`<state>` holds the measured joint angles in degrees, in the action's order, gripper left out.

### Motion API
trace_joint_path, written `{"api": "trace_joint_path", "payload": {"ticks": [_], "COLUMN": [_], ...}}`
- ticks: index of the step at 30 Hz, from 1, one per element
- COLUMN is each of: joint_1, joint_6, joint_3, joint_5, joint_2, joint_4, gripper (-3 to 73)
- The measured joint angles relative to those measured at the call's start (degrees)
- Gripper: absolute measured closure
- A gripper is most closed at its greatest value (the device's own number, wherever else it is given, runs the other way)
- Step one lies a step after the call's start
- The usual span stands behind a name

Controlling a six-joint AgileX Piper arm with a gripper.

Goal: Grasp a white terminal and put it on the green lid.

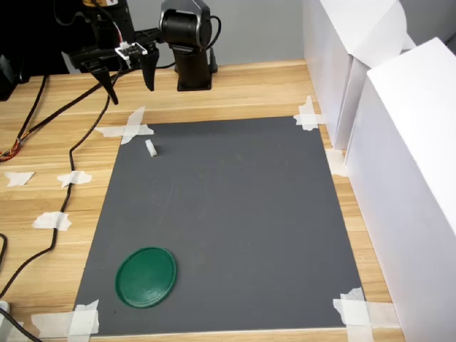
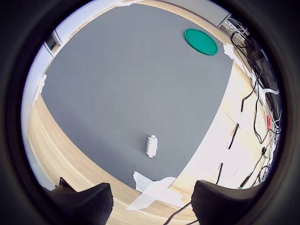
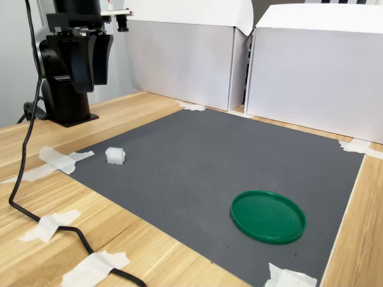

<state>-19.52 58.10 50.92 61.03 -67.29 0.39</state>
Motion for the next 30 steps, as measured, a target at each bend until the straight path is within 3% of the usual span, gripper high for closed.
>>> {"api": "trace_joint_path", "payload": {"ticks": [10, 20, 30], "joint_1": [0.0, 0.0, 0.0], "joint_6": [-5.2, -5.2, -4.8], "joint_3": [-1.0, -4.9, -4.9], "joint_5": [-3.7, -11.2, -13.5], "joint_2": [-4.2, -7.4, -14.1], "joint_4": [0.9, 0.6, 0.4], "gripper": [-2.0, -2.0, 0.1]}}
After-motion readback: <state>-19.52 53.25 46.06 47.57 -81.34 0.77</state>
